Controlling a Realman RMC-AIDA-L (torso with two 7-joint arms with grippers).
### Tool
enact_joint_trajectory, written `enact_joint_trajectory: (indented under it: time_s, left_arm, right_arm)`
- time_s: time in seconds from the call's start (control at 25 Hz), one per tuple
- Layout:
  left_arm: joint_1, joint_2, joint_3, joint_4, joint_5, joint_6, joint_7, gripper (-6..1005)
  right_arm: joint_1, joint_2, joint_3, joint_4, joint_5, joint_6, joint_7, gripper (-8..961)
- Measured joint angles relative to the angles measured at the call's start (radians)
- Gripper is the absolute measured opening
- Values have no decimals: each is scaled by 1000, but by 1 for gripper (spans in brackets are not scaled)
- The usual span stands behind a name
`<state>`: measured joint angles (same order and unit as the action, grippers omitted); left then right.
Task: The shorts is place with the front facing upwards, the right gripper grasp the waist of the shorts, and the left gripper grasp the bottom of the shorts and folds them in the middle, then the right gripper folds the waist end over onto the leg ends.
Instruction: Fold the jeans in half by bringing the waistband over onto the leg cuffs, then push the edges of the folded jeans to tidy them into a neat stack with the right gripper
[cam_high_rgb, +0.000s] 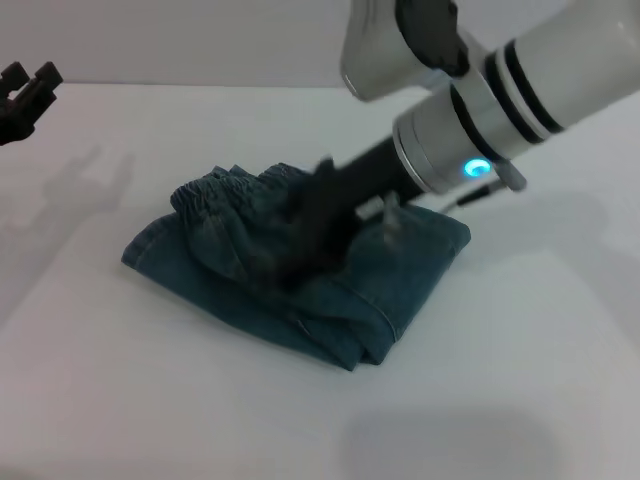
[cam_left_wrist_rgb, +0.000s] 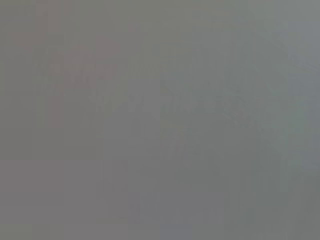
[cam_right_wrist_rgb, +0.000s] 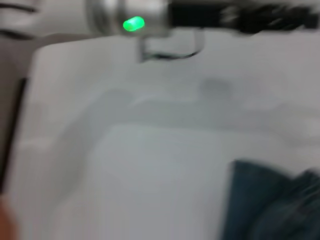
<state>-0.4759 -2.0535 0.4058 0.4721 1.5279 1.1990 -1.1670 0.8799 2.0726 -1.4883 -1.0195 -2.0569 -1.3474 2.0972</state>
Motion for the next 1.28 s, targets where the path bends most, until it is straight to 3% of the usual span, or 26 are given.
enact_joint_trajectory:
  time_s: [0.16, 0.32, 0.6, 1.28]
  left_arm:
    - [2, 0, 1, -6, 0, -1, 2, 494]
    - [2, 0, 1, -6, 0, -1, 2, 494]
    - [0, -2, 1, -20, 0, -1, 9, 494]
    - [-12, -2, 1, -37, 0, -10, 12, 494]
  right_arm:
    - [-19, 0, 41, -8, 1, -155, 22, 786]
    - [-43, -2, 78, 30, 1, -222, 24, 785]
    - [-54, -5, 99, 148, -19, -226, 18, 784]
    - [-81, -8, 122, 237, -79, -192, 16, 784]
